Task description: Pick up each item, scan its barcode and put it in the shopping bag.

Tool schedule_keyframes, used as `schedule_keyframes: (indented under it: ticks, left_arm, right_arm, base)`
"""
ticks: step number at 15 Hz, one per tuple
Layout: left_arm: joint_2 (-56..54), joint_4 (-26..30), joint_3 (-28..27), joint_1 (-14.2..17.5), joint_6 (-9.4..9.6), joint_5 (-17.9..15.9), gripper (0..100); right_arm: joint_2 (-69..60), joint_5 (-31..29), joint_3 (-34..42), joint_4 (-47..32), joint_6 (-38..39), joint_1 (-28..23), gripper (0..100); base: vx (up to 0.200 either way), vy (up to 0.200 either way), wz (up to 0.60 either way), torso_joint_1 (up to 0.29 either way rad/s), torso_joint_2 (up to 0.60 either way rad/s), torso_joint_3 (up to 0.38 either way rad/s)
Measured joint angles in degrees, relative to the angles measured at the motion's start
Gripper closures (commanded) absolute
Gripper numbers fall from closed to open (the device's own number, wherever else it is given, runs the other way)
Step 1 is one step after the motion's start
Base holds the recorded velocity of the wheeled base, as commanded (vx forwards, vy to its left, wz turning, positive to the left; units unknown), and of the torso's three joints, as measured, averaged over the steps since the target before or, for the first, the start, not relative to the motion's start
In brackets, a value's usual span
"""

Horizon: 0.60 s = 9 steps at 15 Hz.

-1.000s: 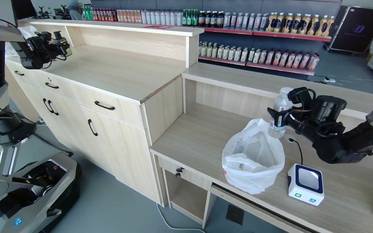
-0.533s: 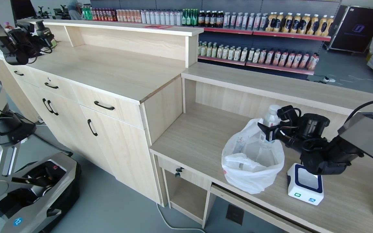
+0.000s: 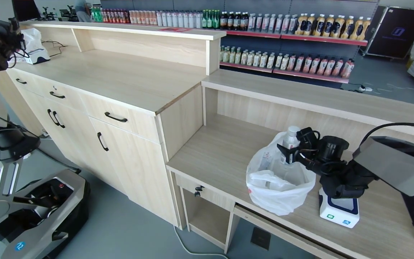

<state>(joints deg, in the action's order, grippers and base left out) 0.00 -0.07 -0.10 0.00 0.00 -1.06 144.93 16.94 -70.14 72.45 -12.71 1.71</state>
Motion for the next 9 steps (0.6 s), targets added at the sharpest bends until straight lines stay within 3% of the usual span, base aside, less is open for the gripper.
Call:
schedule_keyframes:
  ticks: [8,9]
  left_arm:
    - [0.0,0.0,0.0,0.0,0.0,0.0,0]
    - [0.0,0.0,0.0,0.0,0.0,0.0,0]
  right_arm:
    - [5.1,1.0,-3.3,-0.5,-1.9,-0.2,100]
    - [5.4,1.0,-3.4,-0.7,-1.9,-0.2,0]
  base:
    - [0.0,0.0,0.0,0.0,0.0,0.0]
    - [0.0,0.0,0.0,0.0,0.0,0.0]
